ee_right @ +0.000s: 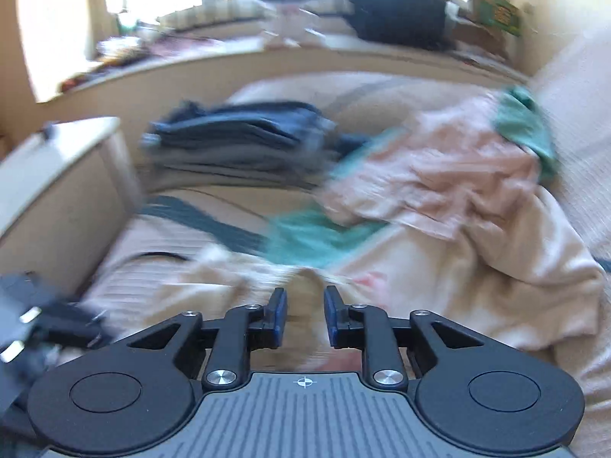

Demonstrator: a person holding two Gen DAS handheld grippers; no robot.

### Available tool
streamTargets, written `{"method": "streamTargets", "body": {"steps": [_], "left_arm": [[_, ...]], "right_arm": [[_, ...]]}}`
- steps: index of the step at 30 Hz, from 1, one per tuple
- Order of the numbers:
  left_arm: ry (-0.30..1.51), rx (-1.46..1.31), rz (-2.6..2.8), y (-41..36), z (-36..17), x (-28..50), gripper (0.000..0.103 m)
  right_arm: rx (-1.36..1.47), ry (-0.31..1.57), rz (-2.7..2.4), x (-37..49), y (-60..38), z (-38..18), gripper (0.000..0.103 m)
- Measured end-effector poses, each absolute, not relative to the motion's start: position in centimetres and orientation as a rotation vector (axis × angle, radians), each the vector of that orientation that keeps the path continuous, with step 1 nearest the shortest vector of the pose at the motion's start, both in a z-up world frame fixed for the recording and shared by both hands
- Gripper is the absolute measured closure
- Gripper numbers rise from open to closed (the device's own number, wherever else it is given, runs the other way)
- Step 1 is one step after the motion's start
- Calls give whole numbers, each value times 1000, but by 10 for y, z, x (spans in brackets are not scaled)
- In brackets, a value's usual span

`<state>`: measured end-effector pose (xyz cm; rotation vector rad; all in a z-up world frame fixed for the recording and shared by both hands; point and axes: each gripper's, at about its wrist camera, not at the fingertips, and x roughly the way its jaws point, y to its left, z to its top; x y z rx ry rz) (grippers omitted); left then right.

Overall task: Fold clothes
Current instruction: 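Lift the hem with the left gripper and fold it toward the right gripper, then open the left gripper over the folded top while the right gripper holds the hem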

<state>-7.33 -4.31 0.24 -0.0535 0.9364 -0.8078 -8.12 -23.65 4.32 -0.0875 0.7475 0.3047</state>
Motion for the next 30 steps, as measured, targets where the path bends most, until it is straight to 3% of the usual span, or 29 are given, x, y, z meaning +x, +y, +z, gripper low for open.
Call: {"method": "streamTargets", "body": {"steps": [4,11,14,16,18,20,25,27,30], "left_arm": [[899,18,-636,-16,10,-68,40],[984,-5,-522,-1,-9,-48,34],[1023,-31,-520,-2,-16,-42,27],[1042,-19,-508,-4,-18,-41,20],[1058,5,-494,-6,-20,-40,18],[1070,40,-480,-10,-21,-41,15],[1075,99,-461,-21,-19,-40,13],[1068,104,-477,-26,-16,-37,3],[1067,74,-491,-29,-12,-29,0]], "right_arm": [[-153,738,426,-92,-208,46,78],[-286,870,416,-84,-168,13,78],[-303,919,377,-80,-166,-5,66],[-323,933,350,-79,-167,-15,66],[-299,936,337,-80,-172,-20,74],[-251,933,323,-84,-182,-15,93],[-110,899,291,-107,-211,16,95],[-43,891,270,-118,-225,27,95],[41,904,232,-134,-243,35,95]]}}
